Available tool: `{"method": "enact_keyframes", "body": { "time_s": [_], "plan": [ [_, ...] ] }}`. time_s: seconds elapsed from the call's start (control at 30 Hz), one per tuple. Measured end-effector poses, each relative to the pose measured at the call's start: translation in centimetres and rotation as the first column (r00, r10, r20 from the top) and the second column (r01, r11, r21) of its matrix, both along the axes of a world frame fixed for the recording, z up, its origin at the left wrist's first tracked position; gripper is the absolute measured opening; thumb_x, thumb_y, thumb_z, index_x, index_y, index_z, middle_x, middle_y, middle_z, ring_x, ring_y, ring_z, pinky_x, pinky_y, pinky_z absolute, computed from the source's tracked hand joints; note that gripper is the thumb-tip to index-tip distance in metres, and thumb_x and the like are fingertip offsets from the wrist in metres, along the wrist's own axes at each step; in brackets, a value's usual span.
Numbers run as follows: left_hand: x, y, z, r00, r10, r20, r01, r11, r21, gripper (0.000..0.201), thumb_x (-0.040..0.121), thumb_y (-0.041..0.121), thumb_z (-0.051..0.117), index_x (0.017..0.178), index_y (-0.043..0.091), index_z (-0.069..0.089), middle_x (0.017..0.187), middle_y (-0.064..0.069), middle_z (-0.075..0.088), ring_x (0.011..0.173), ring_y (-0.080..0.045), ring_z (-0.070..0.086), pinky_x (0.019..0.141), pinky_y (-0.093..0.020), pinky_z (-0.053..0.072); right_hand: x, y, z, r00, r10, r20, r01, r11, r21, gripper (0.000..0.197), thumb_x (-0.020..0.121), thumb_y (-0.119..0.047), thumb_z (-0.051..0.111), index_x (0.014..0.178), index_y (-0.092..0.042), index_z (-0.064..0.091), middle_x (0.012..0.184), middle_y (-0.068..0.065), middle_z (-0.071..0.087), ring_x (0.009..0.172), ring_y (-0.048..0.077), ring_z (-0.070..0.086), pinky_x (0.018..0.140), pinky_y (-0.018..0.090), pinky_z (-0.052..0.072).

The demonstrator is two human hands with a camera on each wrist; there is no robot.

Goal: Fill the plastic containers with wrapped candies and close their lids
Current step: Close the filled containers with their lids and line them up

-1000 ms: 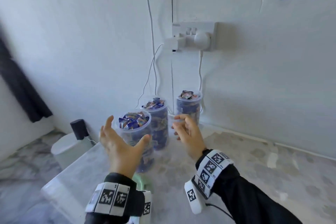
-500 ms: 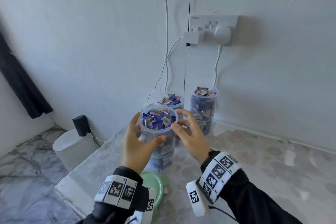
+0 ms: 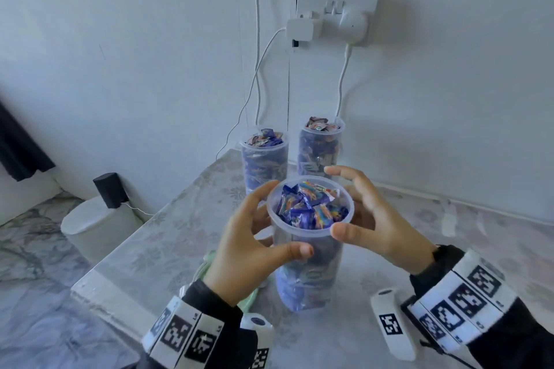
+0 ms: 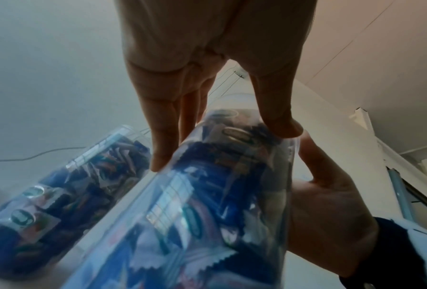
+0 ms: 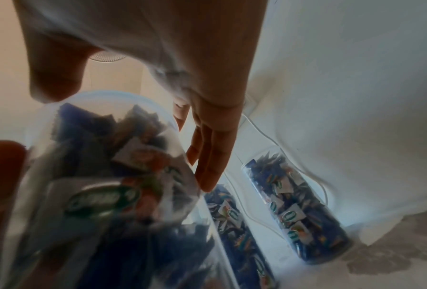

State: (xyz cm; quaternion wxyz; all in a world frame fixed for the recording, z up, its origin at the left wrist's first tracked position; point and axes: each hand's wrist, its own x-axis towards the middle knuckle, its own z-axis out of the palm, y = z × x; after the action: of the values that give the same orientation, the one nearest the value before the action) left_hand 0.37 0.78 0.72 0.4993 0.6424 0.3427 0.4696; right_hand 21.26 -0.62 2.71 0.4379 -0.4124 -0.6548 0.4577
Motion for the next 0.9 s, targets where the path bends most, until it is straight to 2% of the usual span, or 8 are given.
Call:
{"method": "enact_keyframes", "body": {
  "time_s": [0.1,0.23,0.43,0.57,0.63,0.73,0.83,0.9],
  "plan": [
    [0.2,-1.2,-0.6,0.999,-0.029,-0.035,0.029,1.0,-0.004,0.092,0.044,0.048,0.089,0.125,0.032,0.047,0.113,0.006,0.068,0.107,-0.012,0.063,0.084,-0.046,0.055,0.8,-1.3,-0.2,0.998,0.024,0.064,-0.022,0.999,-0.029,0.091,0.056,-0.061,0.081,0.131,-0.037,0.037,0.127,0.005,0.055,0.112,0.022,0.061,0.095,0.044,0.05],
    [0.2,-2.0,-1.1,0.994,-0.049,-0.094,0.049,0.999,-0.001,0.089,0.047,0.034,0.089,0.126,0.034,0.045,0.115,0.008,0.067,0.11,-0.01,0.061,0.088,-0.051,0.052,1.3,-2.4,-0.3,0.992,0.028,0.124,-0.027,1.0,-0.011,0.085,0.052,-0.063,0.081,0.125,-0.046,0.041,0.125,0.003,0.055,0.11,0.018,0.062,0.092,0.034,0.051],
    [-0.2,-2.3,-1.4,0.985,-0.089,-0.15,0.091,0.996,0.011,0.096,0.05,0.043,0.087,0.132,0.039,0.037,0.122,0.013,0.062,0.116,-0.007,0.056,0.094,-0.044,0.05,1.5,-3.2,0.7,0.953,0.057,0.299,-0.08,0.995,0.066,0.073,0.068,-0.069,0.065,0.13,-0.039,0.041,0.128,-0.016,0.056,0.119,0.008,0.055,0.099,0.023,0.043],
    [-0.8,-1.7,-1.5,0.958,-0.159,-0.24,0.17,0.985,0.028,0.106,0.052,0.051,0.084,0.138,0.049,0.023,0.131,0.024,0.052,0.124,0.0,0.048,0.097,-0.022,0.045,0.9,-2.7,2.7,0.88,-0.135,0.456,-0.031,0.94,0.34,0.04,0.082,-0.045,0.065,0.121,-0.037,0.058,0.129,-0.023,0.055,0.123,-0.005,0.048,0.1,0.01,0.034],
    [-1.6,-1.1,-1.7,0.918,-0.202,-0.342,0.223,0.975,0.023,0.111,0.054,0.047,0.085,0.14,0.054,0.014,0.137,0.029,0.043,0.129,0.004,0.039,0.101,-0.021,0.039,0.4,-2.3,3.9,0.842,-0.099,0.53,-0.098,0.938,0.332,0.037,0.08,-0.037,0.068,0.116,-0.04,0.064,0.13,-0.026,0.054,0.123,-0.008,0.045,0.102,0.011,0.033],
    [-3.3,-0.1,-1.9,0.779,-0.181,-0.601,0.258,0.965,0.044,0.108,0.061,0.04,0.084,0.135,0.061,0.009,0.144,0.029,0.029,0.133,0.007,0.027,0.11,-0.026,0.028,-0.3,-1.4,4.7,0.733,0.041,0.679,-0.259,0.94,0.223,0.035,0.079,-0.03,0.074,0.111,-0.042,0.067,0.129,-0.032,0.049,0.125,-0.015,0.039,0.105,0.008,0.027],
    [-4.9,0.5,-2.5,0.481,-0.163,-0.862,0.261,0.965,-0.038,0.101,0.068,0.031,0.079,0.116,0.069,-0.001,0.149,0.014,0.021,0.138,-0.008,0.021,0.113,-0.029,0.023,-0.9,-0.5,5.1,0.657,0.114,0.745,-0.31,0.942,0.13,0.036,0.078,-0.022,0.076,0.112,-0.033,0.068,0.125,-0.029,0.053,0.124,-0.018,0.034,0.102,0.001,0.023],
    [-5.7,0.7,-3.0,0.279,-0.168,-0.945,0.233,0.967,-0.103,0.106,0.066,0.032,0.078,0.119,0.068,-0.007,0.155,0.004,0.009,0.143,-0.016,0.007,0.115,-0.036,0.019,-1.2,0.0,5.2,0.631,0.122,0.766,-0.3,0.949,0.096,0.035,0.078,-0.021,0.076,0.11,-0.031,0.069,0.121,-0.019,0.061,0.119,-0.019,0.04,0.101,0.001,0.026]
  ]
}}
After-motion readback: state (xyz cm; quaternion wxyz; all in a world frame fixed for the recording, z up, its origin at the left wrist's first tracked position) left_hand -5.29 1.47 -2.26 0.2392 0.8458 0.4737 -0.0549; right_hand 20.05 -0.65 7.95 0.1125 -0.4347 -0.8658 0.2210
